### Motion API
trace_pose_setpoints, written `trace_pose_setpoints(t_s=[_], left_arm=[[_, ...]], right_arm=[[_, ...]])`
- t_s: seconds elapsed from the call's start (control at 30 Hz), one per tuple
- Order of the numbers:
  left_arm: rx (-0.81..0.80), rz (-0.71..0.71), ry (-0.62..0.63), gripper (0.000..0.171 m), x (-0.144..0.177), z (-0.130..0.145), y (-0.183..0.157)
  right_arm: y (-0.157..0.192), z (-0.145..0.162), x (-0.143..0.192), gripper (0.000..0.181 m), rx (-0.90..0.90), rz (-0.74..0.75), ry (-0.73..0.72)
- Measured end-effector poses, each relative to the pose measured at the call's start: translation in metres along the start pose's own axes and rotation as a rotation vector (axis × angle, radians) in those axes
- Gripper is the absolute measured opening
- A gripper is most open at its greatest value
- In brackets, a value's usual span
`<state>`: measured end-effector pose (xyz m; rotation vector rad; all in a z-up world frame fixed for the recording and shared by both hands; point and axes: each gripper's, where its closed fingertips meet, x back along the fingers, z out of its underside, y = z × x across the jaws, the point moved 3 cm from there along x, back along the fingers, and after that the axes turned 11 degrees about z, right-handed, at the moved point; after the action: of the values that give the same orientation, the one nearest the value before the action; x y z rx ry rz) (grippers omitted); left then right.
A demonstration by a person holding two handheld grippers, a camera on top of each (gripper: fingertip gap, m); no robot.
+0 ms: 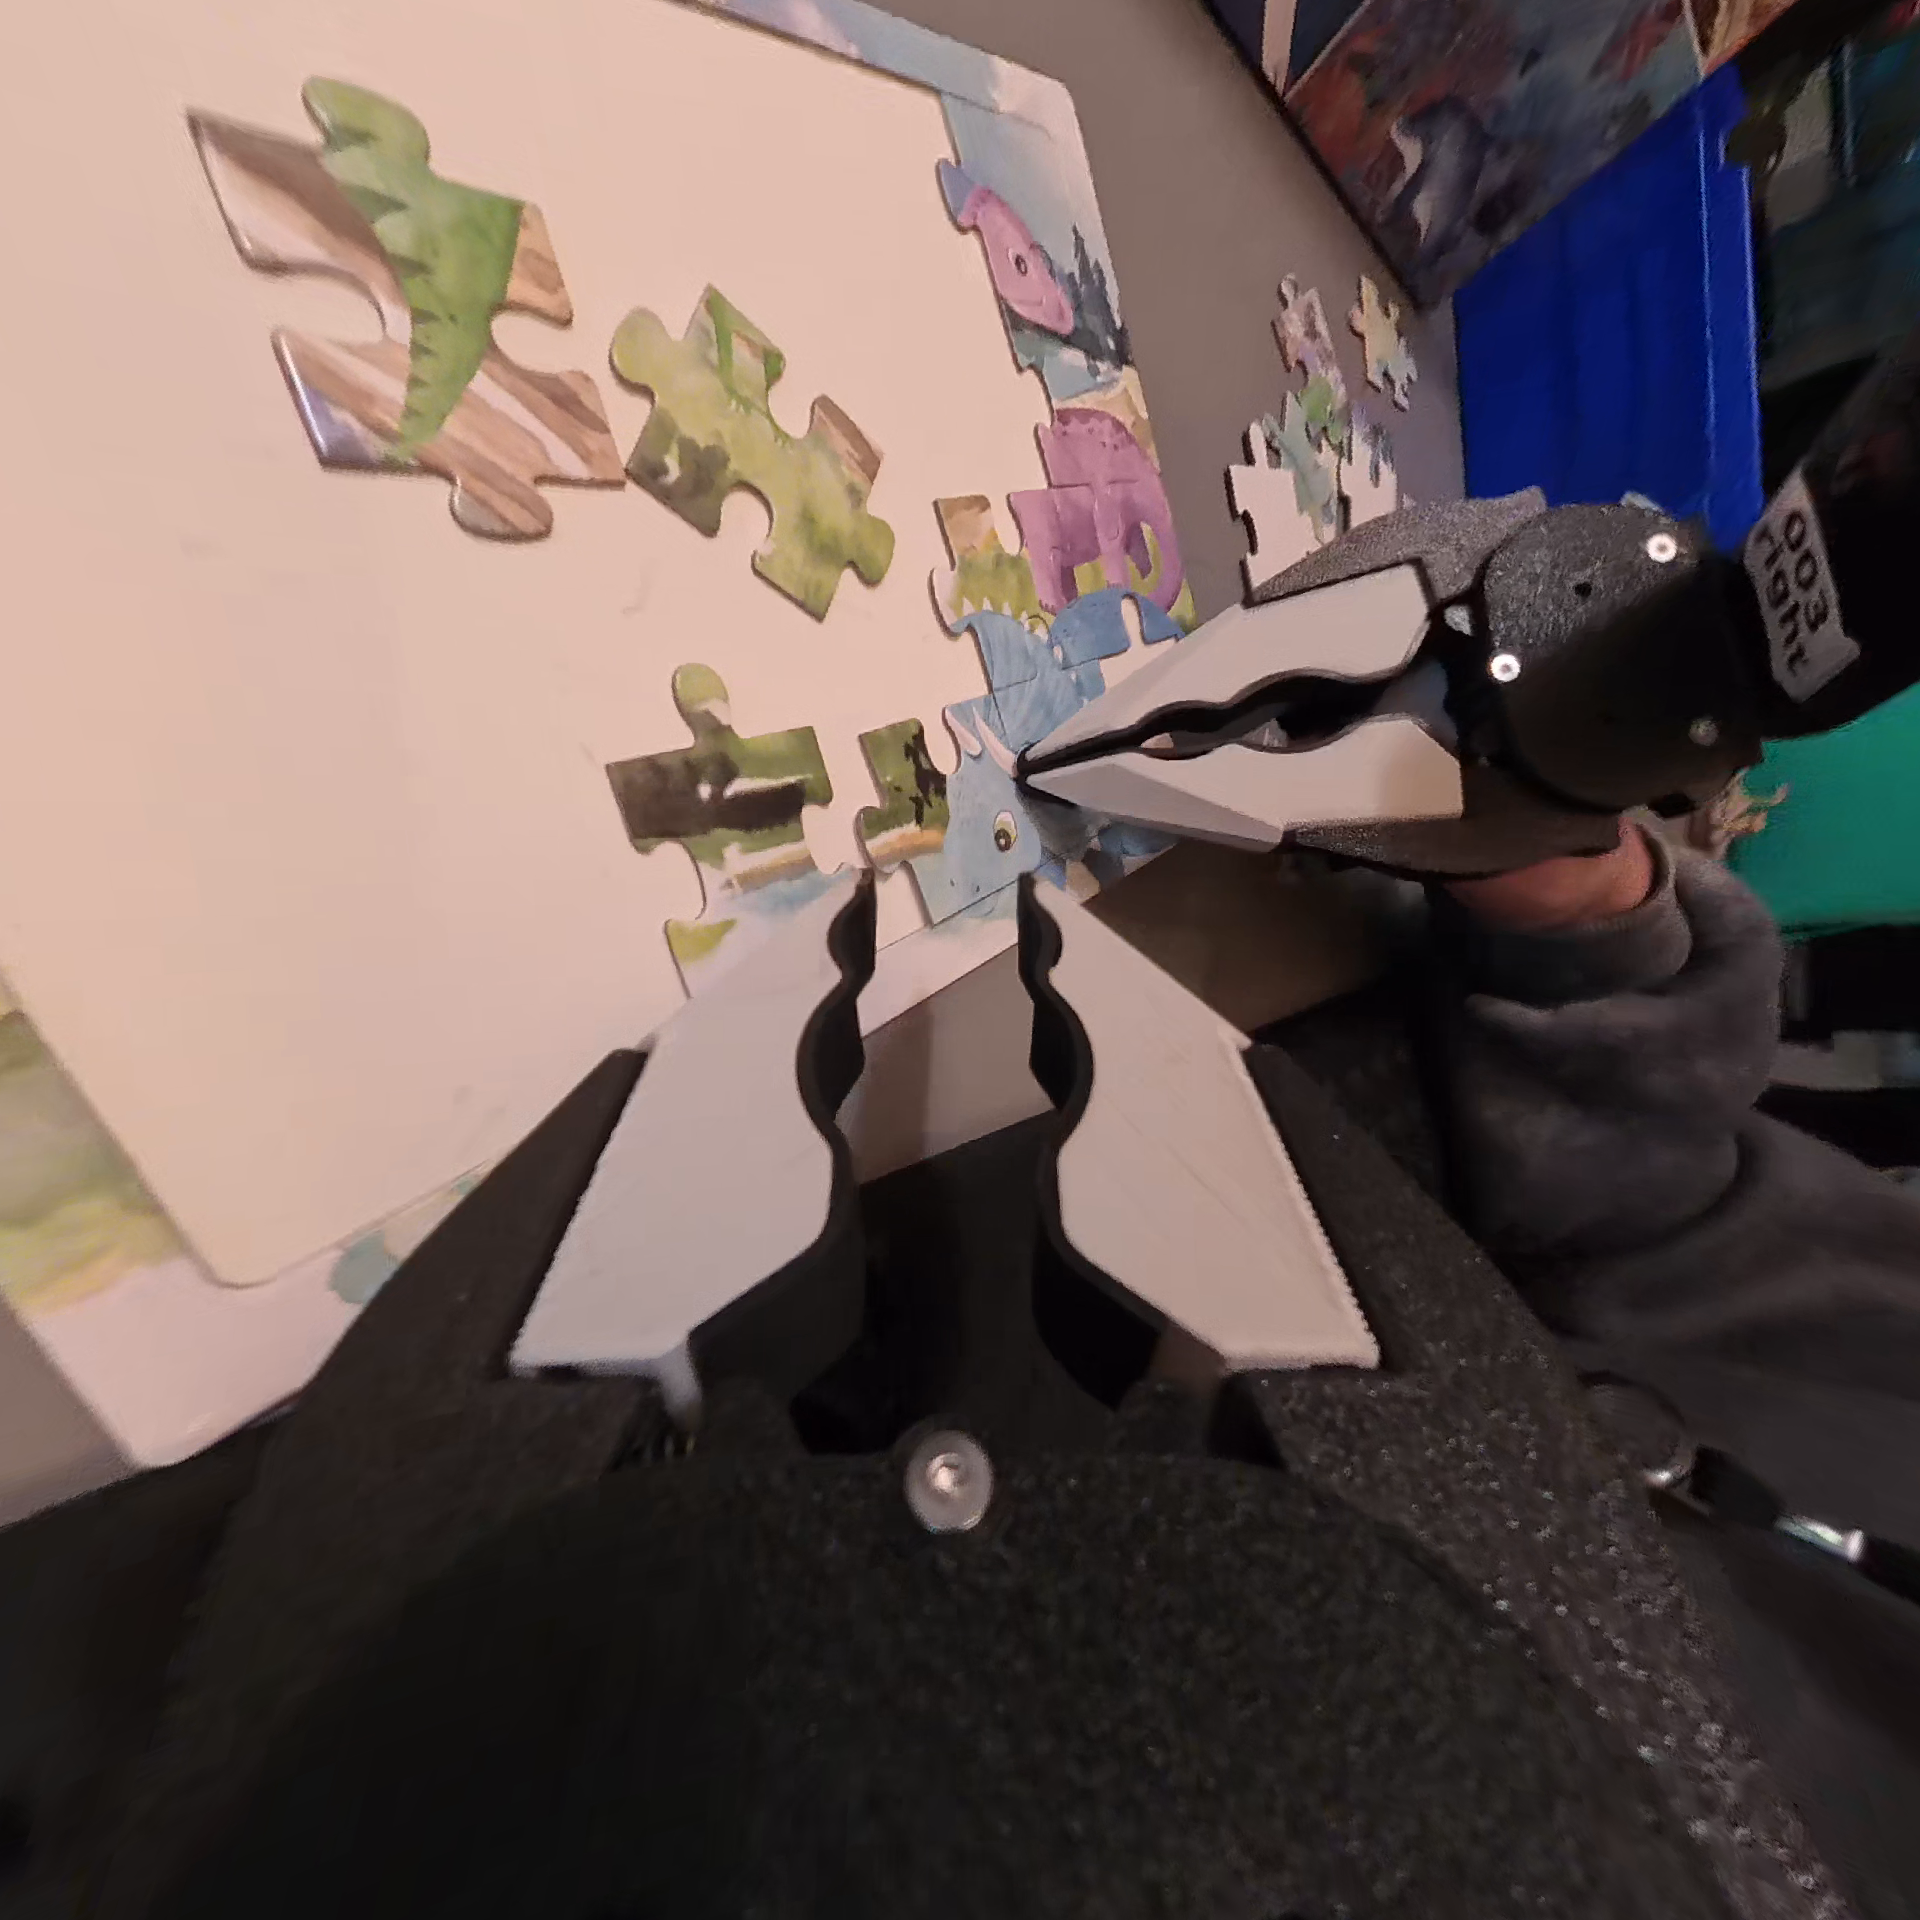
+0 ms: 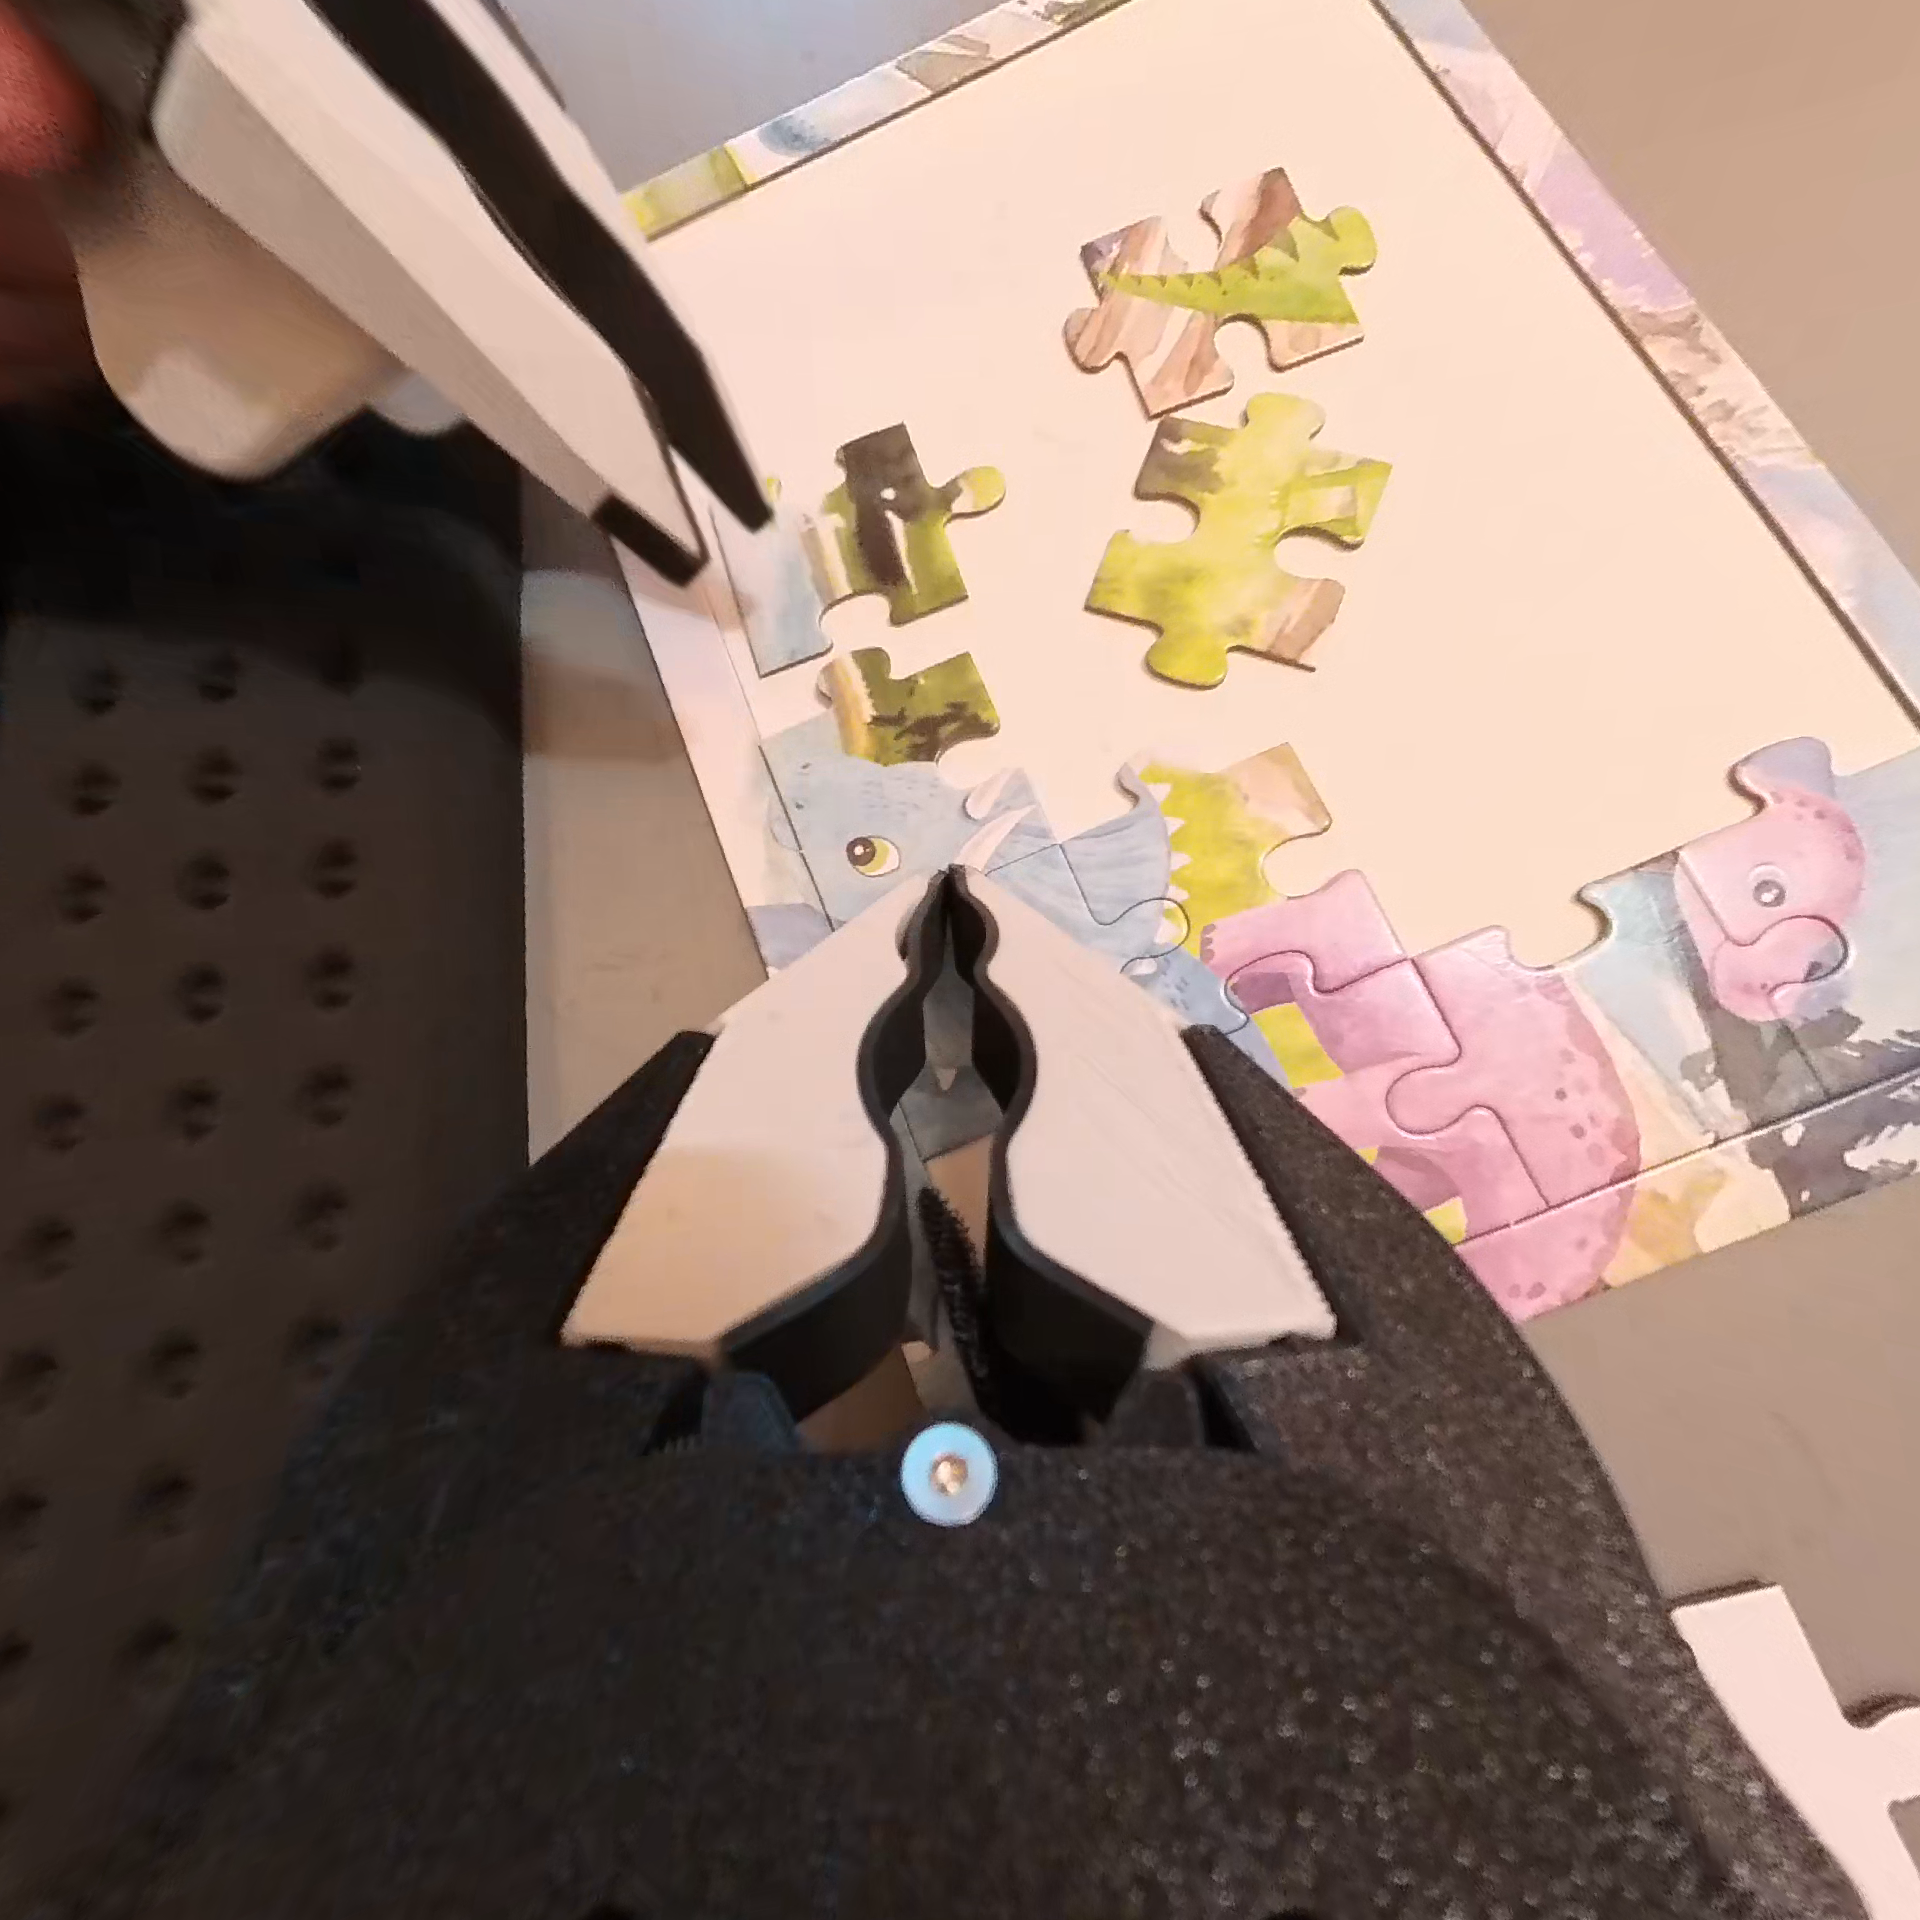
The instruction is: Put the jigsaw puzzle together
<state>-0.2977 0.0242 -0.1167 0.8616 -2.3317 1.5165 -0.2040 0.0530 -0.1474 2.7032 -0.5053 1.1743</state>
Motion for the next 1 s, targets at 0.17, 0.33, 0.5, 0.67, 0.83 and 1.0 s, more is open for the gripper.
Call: trace_pose_setpoints(t_s=[0.17,0.33,0.5,0.67,0.83,1.0], left_arm=[[-0.338,-0.264,0.15,0.023,0.004,-0.006,0.032],[-0.38,-0.275,0.193,0.004,0.0,0.0,0.037],[-0.364,-0.271,0.178,0.003,0.0,0.001,0.037],[-0.375,-0.304,0.199,0.001,0.0,0.005,0.034],[-0.36,-0.303,0.211,0.001,0.0,0.007,0.032],[-0.332,-0.319,0.198,0.002,0.001,0.009,0.032]], right_arm=[[0.001,-0.003,0.003,0.0,0.017,0.004,-0.003],[0.023,-0.026,0.005,0.0,0.074,-0.043,-0.116],[0.029,-0.013,-0.013,0.0,0.115,-0.046,-0.026],[0.028,-0.013,-0.013,0.0,0.098,-0.061,-0.021],[0.028,-0.013,-0.011,0.0,0.083,-0.072,-0.023],[0.019,-0.017,-0.01,0.0,0.072,-0.023,-0.051]])
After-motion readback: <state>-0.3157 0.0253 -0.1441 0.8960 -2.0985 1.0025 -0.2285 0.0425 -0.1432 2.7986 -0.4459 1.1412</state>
